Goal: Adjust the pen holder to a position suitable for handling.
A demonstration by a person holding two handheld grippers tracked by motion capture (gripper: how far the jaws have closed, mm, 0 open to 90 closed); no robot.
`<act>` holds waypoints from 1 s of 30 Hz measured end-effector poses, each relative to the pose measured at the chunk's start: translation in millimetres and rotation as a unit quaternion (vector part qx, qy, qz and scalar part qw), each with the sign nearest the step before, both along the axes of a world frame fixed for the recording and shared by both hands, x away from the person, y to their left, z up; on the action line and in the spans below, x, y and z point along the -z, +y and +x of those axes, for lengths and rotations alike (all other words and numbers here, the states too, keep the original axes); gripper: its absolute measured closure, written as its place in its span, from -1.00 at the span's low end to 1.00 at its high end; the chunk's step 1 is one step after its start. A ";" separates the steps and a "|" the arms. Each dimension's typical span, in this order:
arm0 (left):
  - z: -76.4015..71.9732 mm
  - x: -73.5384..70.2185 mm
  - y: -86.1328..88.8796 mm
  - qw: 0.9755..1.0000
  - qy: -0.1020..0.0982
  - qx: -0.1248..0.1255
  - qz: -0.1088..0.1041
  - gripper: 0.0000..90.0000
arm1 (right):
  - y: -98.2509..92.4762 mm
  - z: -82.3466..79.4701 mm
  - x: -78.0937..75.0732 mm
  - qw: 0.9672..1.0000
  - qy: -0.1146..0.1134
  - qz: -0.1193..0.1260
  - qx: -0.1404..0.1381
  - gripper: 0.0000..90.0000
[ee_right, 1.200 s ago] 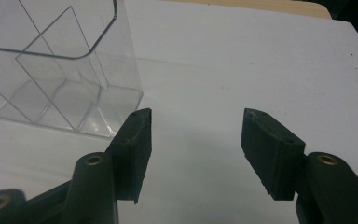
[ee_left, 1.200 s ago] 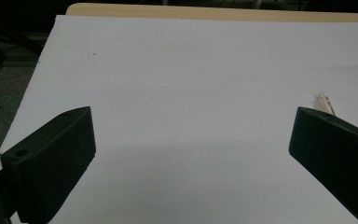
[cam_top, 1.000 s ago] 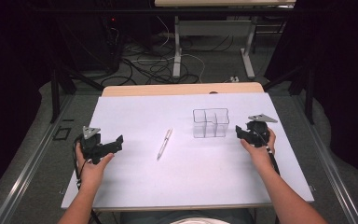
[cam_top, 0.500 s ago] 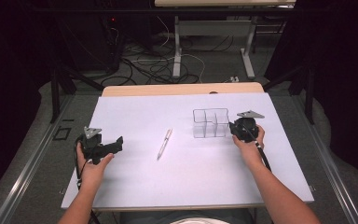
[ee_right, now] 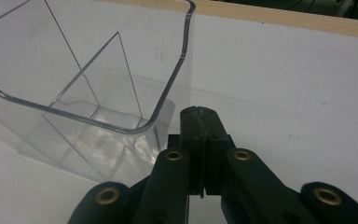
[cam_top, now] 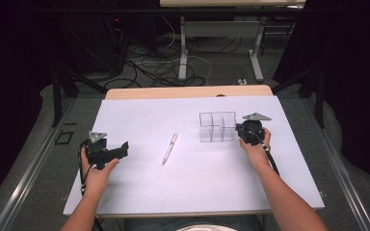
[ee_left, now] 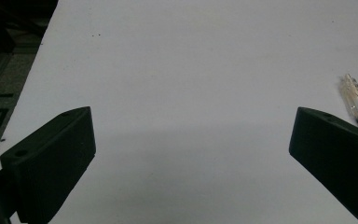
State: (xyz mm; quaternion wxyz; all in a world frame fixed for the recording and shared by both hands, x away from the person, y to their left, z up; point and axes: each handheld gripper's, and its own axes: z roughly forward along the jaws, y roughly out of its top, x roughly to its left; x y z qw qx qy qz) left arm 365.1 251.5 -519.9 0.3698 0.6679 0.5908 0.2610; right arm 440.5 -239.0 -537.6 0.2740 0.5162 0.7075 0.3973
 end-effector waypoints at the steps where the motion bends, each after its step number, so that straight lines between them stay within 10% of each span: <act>1: -0.1 0.1 -0.1 1.000 0.001 0.000 0.001 -0.99 | -0.2 0.4 0.2 1.000 0.000 0.002 0.001 1.00; 30: -8.7 2.2 -12.3 1.000 0.007 0.008 0.020 -0.99 | 11.4 8.6 5.3 0.999 -0.005 0.012 -0.030 1.00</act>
